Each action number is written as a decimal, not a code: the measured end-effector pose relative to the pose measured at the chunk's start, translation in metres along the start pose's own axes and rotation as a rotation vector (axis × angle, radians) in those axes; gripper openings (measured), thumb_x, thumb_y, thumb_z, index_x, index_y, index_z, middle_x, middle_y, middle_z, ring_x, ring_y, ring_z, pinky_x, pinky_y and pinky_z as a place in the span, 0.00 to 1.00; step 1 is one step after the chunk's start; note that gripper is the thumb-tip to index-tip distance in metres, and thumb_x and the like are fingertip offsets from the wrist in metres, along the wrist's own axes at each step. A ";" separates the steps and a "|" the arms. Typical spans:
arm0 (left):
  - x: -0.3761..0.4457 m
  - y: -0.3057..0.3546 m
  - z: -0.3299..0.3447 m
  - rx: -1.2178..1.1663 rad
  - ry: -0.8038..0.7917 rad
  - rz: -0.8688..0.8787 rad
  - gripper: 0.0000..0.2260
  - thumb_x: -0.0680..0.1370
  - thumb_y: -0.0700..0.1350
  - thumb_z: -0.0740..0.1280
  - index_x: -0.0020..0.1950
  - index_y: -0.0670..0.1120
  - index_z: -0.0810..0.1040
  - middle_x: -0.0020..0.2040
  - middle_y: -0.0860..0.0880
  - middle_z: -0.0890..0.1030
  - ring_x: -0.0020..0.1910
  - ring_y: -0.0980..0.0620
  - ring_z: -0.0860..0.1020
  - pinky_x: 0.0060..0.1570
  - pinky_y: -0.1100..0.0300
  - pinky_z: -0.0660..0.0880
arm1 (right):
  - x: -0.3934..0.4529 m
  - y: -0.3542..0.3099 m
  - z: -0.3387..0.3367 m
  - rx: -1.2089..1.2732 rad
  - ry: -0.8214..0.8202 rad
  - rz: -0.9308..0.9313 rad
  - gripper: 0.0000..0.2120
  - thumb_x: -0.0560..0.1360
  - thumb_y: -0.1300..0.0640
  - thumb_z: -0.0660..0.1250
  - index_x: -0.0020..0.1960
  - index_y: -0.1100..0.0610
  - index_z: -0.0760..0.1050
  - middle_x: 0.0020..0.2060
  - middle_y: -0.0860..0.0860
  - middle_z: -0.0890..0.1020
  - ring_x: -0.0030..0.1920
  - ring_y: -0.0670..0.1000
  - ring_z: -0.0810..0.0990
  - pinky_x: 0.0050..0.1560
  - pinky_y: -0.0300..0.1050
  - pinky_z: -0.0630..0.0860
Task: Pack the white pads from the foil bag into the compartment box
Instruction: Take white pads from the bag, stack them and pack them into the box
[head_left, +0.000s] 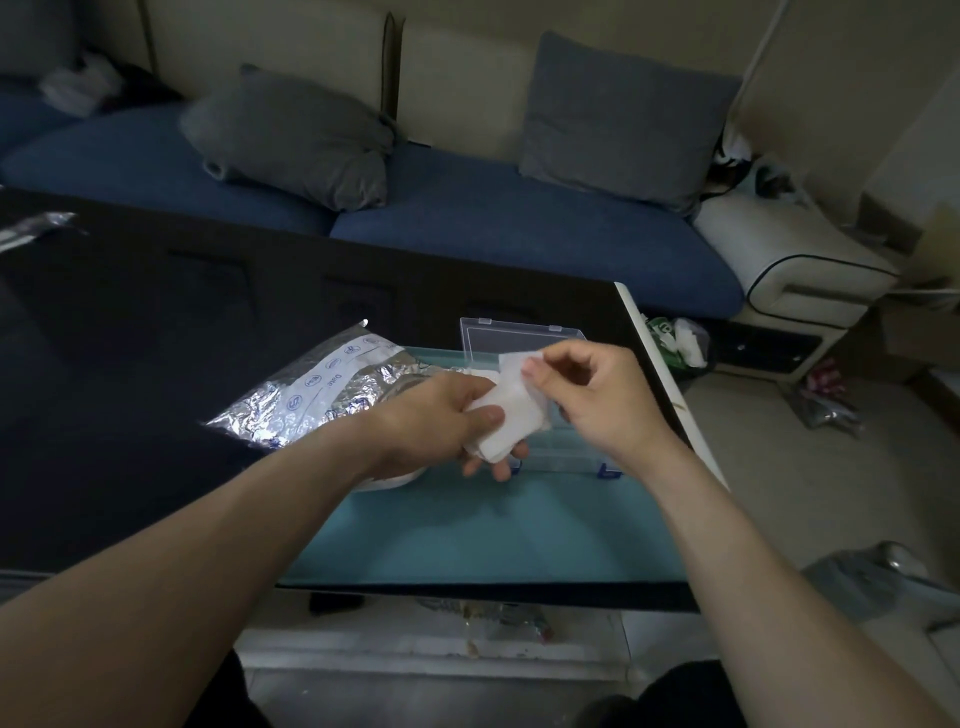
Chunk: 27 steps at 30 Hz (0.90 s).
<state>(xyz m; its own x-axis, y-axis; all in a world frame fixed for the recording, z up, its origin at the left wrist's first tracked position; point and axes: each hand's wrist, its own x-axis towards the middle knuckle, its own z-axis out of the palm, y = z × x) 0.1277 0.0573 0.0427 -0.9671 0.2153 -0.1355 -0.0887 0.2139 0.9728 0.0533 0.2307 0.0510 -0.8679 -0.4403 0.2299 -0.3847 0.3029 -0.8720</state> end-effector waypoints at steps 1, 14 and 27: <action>0.000 0.000 0.001 -0.013 -0.004 -0.005 0.10 0.85 0.35 0.54 0.56 0.31 0.73 0.43 0.40 0.84 0.29 0.54 0.79 0.29 0.64 0.72 | 0.001 0.000 -0.001 0.023 0.070 0.009 0.05 0.78 0.58 0.70 0.43 0.52 0.81 0.28 0.39 0.79 0.28 0.39 0.75 0.33 0.32 0.70; 0.013 0.009 0.007 -0.744 0.187 -0.115 0.14 0.85 0.38 0.53 0.65 0.34 0.73 0.57 0.31 0.80 0.51 0.34 0.83 0.44 0.52 0.83 | -0.001 -0.003 0.017 0.362 0.305 0.299 0.05 0.75 0.56 0.74 0.49 0.56 0.82 0.40 0.49 0.86 0.40 0.46 0.84 0.37 0.41 0.76; 0.009 0.017 0.003 -0.706 0.219 -0.156 0.05 0.81 0.40 0.63 0.55 0.41 0.74 0.37 0.44 0.78 0.33 0.46 0.77 0.33 0.57 0.76 | 0.004 -0.007 0.018 0.204 0.194 0.247 0.07 0.80 0.57 0.67 0.52 0.53 0.84 0.46 0.47 0.85 0.45 0.42 0.81 0.44 0.37 0.77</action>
<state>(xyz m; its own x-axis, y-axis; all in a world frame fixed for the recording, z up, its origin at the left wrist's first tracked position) 0.1177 0.0658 0.0576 -0.9497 0.0221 -0.3125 -0.2885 -0.4506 0.8448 0.0584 0.2115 0.0503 -0.9777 -0.2004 0.0630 -0.1031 0.1964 -0.9751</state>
